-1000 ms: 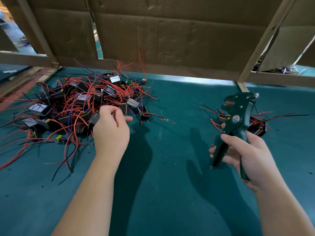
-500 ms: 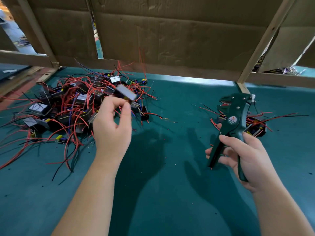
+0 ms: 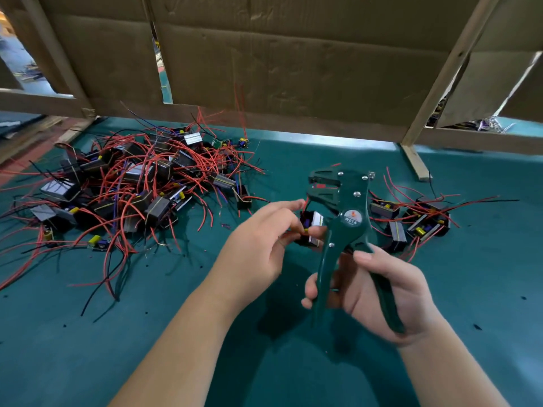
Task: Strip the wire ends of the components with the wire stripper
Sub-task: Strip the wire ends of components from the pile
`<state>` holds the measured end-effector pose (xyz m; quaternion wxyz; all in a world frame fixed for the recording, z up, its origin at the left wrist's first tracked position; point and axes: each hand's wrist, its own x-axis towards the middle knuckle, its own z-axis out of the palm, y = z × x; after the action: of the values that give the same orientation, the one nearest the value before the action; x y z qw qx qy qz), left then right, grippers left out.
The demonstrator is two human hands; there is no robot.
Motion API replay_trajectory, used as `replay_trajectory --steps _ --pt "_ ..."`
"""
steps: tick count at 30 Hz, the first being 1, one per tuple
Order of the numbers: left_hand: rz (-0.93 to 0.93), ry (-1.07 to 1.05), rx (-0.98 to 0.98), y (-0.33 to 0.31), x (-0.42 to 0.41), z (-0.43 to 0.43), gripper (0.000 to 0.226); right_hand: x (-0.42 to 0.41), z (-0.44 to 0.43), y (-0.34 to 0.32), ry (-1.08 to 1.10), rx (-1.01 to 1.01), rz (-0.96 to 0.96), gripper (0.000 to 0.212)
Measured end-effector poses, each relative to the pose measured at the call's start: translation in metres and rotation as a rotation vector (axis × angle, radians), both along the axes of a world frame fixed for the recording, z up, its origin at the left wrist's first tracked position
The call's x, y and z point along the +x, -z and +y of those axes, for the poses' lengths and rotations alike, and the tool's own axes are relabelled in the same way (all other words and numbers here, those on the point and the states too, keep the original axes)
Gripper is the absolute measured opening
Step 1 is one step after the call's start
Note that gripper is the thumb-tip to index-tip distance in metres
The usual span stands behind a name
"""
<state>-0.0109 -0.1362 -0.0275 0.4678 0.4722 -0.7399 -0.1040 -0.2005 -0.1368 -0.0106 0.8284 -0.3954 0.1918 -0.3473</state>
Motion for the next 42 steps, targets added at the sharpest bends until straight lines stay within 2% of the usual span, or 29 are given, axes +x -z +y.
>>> replay_trajectory --steps 5,9,11,13,15,19,25,29,31,36,39,42 --pt "0.001 -0.066 -0.029 -0.003 0.004 0.002 0.006 0.007 0.0 0.001 0.066 0.008 -0.028 0.07" --pt "0.115 -0.227 -0.013 -0.003 0.003 0.005 0.033 0.005 -0.001 0.001 0.083 -0.002 -0.027 0.069" --pt "0.291 -0.321 0.085 -0.006 0.003 0.003 0.036 0.005 0.0 0.001 0.018 -0.013 -0.025 0.066" --pt "0.555 -0.26 0.252 -0.01 0.005 -0.001 0.028 0.007 0.002 0.002 -0.058 -0.022 -0.009 0.064" --pt "0.726 -0.112 0.375 -0.013 0.006 -0.002 0.022 0.01 0.005 0.004 -0.108 -0.024 0.011 0.064" --pt "0.783 0.034 0.411 -0.016 0.009 -0.001 0.018 0.015 0.008 0.006 -0.131 -0.02 0.045 0.062" --pt "0.748 -0.034 0.374 -0.017 0.018 -0.001 0.01 0.015 0.008 0.009 -0.106 -0.007 0.067 0.067" --pt "1.064 0.029 0.426 -0.019 0.017 -0.002 0.018 0.013 0.005 0.007 -0.042 -0.014 0.047 0.067" --pt "1.147 0.031 0.442 -0.021 0.017 -0.002 0.021 0.01 0.003 0.007 -0.003 -0.012 0.052 0.067" --pt "1.012 -0.032 0.379 -0.016 0.019 -0.002 0.019 0.007 0.0 0.007 0.06 0.003 0.078 0.07" --pt "1.009 -0.003 0.389 -0.016 0.018 -0.001 0.011 0.007 0.0 0.007 0.064 0.004 0.088 0.072" --pt "1.024 0.013 0.442 -0.019 0.016 -0.002 0.025 0.007 0.001 0.007 0.061 0.004 0.088 0.074"
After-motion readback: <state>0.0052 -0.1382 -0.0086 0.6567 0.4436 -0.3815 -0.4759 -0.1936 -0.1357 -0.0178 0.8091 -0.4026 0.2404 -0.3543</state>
